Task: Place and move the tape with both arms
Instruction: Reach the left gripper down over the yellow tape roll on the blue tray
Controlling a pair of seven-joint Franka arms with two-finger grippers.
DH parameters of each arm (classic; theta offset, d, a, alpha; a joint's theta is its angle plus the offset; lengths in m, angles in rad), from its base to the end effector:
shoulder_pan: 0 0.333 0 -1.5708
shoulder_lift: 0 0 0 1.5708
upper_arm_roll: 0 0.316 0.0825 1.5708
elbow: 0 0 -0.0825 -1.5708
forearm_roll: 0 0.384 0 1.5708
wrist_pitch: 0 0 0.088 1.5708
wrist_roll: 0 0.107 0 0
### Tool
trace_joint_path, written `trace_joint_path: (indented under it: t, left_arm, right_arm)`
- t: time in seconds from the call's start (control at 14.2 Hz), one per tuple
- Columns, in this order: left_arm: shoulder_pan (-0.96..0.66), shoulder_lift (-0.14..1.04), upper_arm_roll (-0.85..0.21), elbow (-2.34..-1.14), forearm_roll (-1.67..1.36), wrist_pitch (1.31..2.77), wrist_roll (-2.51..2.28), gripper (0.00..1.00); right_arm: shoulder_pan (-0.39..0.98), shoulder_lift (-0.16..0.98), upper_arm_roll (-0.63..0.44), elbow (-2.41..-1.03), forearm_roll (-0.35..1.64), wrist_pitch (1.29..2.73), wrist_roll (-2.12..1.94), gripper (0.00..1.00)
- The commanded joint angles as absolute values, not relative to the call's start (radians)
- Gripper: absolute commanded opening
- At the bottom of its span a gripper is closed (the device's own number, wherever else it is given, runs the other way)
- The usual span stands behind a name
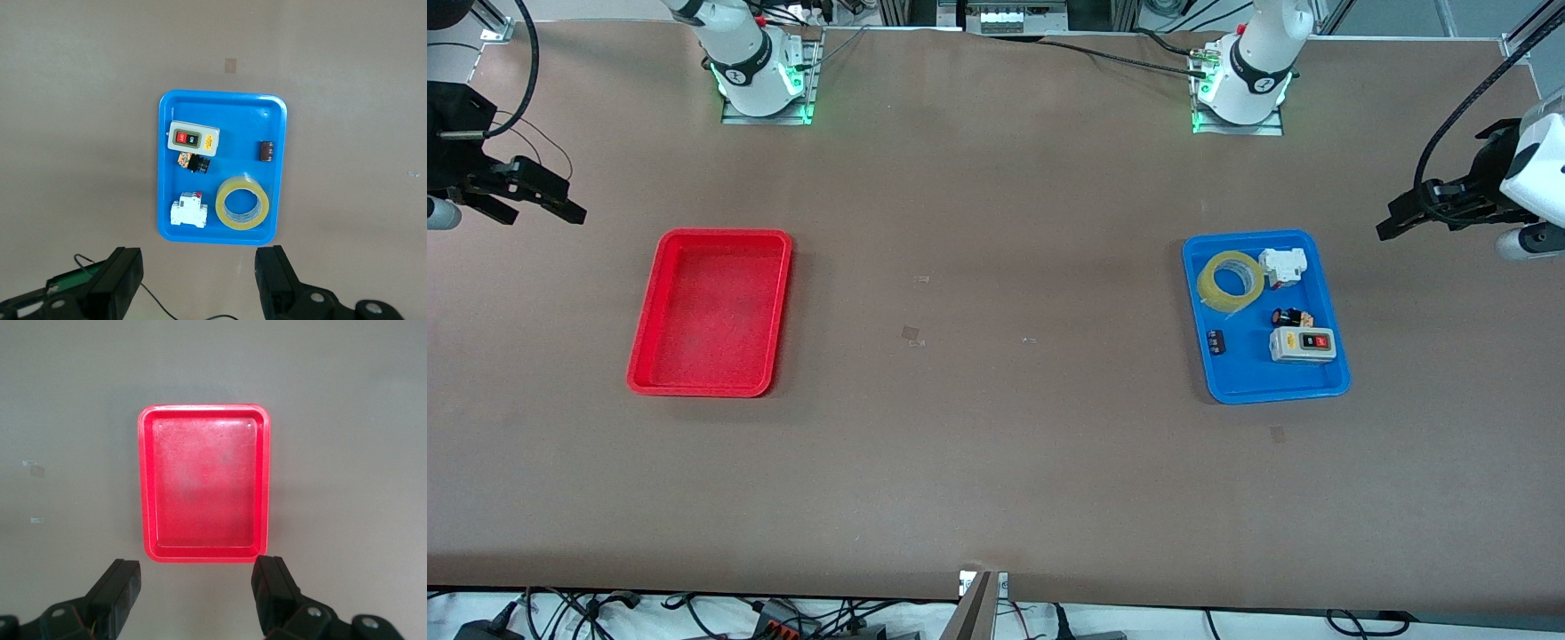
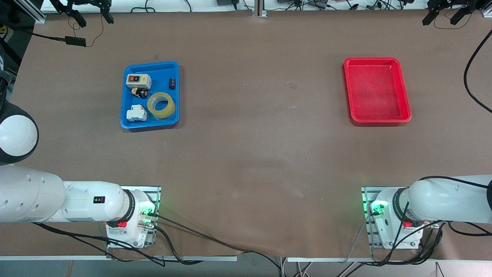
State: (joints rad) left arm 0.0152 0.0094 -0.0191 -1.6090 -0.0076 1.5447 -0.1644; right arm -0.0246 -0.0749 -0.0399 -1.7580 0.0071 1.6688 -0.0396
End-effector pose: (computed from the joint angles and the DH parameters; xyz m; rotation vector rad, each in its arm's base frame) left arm 0.5528 -0.0029 0.5992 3.1278 0.2517 -0.1163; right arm 0.5348 -0.0345 0.5850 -3.1305 0.0399 0.0216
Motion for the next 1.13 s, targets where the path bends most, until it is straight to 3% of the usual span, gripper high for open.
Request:
trace_joint_path:
  t: [0.0, 0.49, 0.7, 1.06]
  left_arm:
    - [0.028, 0.002, -0.031, -1.595, -0.003, 1.525, -0.067, 1.00]
    - [0.026, 0.008, -0.029, -1.638, -0.002, 1.482, -0.038, 1.00]
    - [0.026, 0.006, -0.029, -1.753, -0.002, 1.538, -0.009, 1.00]
    - [0.029, -0.006, -0.071, -2.027, -0.002, 1.799, 0.011, 1.00]
  right_arm:
    - [-0.029, -0.110, -0.031, -1.775, -0.005, 1.670, -0.049, 1.00]
    - [-0.028, -0.107, -0.031, -1.766, -0.005, 1.672, -0.051, 1.00]
    - [-0.029, -0.095, -0.031, -1.750, -0.003, 1.657, -0.051, 1.00]
    - [-0.025, -0.097, -0.031, -1.750, -0.003, 1.637, -0.048, 1.00]
